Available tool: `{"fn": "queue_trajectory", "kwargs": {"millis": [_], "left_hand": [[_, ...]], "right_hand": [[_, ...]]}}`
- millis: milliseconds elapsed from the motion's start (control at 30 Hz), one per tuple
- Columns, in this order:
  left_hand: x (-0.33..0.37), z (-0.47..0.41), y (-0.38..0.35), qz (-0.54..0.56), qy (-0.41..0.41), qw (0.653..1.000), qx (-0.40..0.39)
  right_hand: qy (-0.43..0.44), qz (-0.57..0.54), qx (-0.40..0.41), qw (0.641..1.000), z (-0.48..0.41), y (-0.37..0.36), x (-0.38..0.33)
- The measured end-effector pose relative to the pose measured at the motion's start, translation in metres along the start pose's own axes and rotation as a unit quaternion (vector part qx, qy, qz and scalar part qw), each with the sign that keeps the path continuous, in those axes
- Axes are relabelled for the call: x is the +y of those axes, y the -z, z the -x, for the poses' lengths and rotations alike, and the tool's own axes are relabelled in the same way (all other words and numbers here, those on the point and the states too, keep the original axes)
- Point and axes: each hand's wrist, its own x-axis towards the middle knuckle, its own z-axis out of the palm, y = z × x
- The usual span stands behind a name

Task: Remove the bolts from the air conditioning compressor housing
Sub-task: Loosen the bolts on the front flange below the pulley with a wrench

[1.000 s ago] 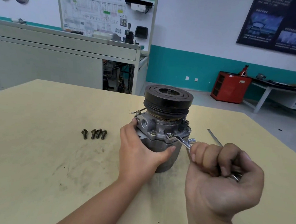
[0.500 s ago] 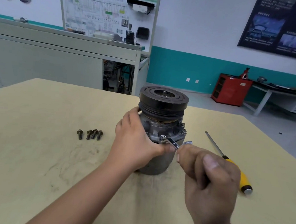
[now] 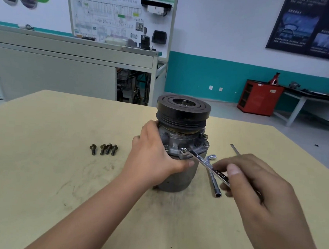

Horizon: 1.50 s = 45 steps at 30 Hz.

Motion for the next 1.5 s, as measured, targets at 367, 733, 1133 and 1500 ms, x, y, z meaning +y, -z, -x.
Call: {"fn": "queue_trajectory", "kwargs": {"millis": [367,733,1133,1500], "left_hand": [[0.008,0.007,-0.006,-0.059,0.011,0.998,0.009],[0.016,0.01,-0.022,-0.097,0.041,0.99,0.089],[0.006,0.004,-0.037,-0.126,0.005,0.983,0.135],[0.002,0.001,-0.028,-0.114,-0.007,0.989,0.091]], "right_hand": [[-0.129,0.49,-0.25,0.825,-0.03,0.0,-0.067],[-0.109,0.525,-0.114,0.837,-0.044,-0.043,-0.012],[-0.015,0.54,-0.101,0.836,-0.046,-0.032,0.018],[0.071,0.512,-0.1,0.85,-0.059,-0.021,0.044]]}}
